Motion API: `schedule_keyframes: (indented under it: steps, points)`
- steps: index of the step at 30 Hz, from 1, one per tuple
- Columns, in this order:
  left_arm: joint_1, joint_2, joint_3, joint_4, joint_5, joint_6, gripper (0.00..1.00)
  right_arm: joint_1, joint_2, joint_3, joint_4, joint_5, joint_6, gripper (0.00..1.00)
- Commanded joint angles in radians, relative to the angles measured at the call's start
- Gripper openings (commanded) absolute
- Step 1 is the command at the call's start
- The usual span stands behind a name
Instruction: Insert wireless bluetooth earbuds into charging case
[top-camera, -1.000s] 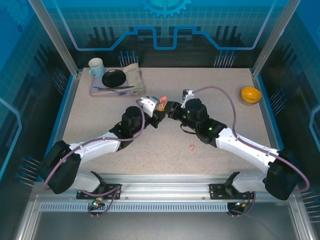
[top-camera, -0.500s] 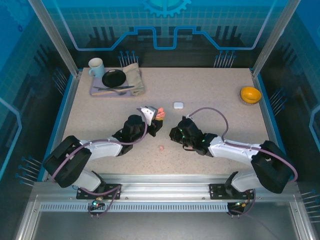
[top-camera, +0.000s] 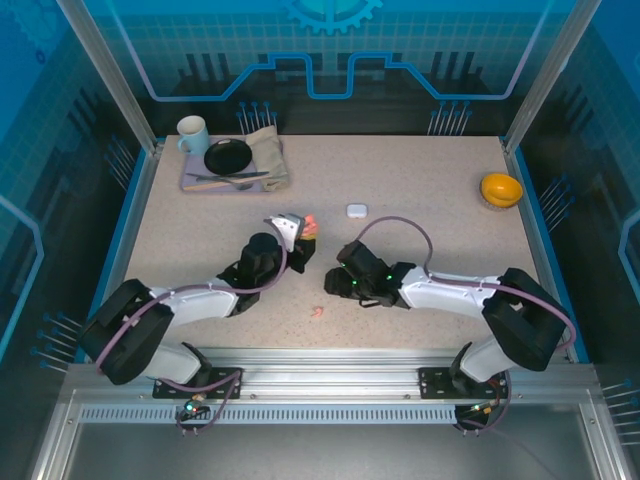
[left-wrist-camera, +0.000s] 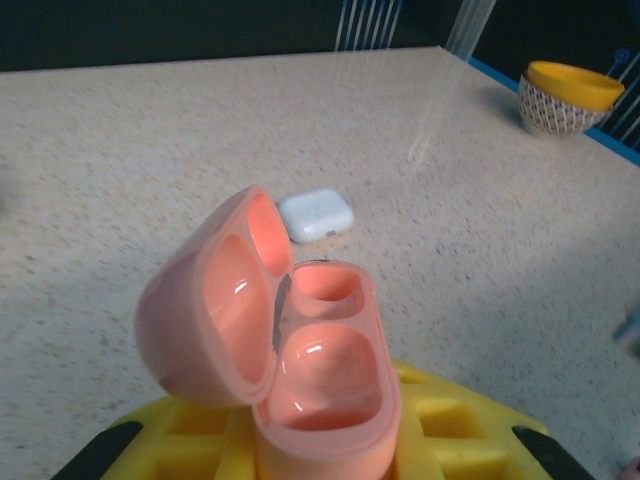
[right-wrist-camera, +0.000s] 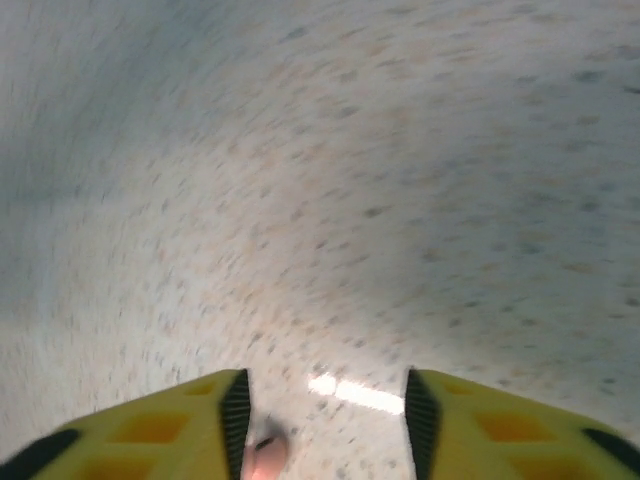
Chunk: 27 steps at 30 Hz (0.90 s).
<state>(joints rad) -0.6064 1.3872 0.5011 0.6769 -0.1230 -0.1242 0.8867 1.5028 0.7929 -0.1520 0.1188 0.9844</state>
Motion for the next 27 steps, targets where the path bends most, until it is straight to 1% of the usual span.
schedule_keyframes:
  steps: [1, 3, 6, 11, 15, 18, 24, 27]
  points:
    - [0.037, -0.071, 0.046, -0.066, -0.043, 0.031, 0.00, 0.064, 0.054, 0.125, -0.260, -0.015, -0.080, 0.59]
    - [0.064, -0.109, 0.048, -0.092, -0.044, 0.041, 0.00, 0.102, 0.084, 0.177, -0.327, 0.005, -0.063, 0.63]
    - [0.111, -0.166, 0.047, -0.136, -0.041, 0.047, 0.00, 0.158, 0.139, 0.255, -0.400, 0.035, -0.064, 0.63]
    - [0.163, -0.246, 0.034, -0.181, -0.027, 0.046, 0.00, 0.226, 0.244, 0.360, -0.526, 0.140, -0.090, 0.63]
    - [0.172, -0.279, 0.025, -0.196, -0.024, 0.046, 0.00, 0.228, 0.317, 0.399, -0.558, 0.179, -0.086, 0.62]
    - [0.174, -0.288, 0.019, -0.195, -0.019, 0.041, 0.00, 0.221, 0.344, 0.402, -0.545, 0.192, -0.078, 0.60]
    - [0.174, -0.281, 0.018, -0.189, -0.008, 0.034, 0.00, 0.189, 0.362, 0.392, -0.525, 0.197, -0.059, 0.57]
    - [0.174, -0.276, 0.023, -0.187, -0.002, 0.032, 0.00, 0.180, 0.326, 0.349, -0.530, 0.211, -0.043, 0.56]
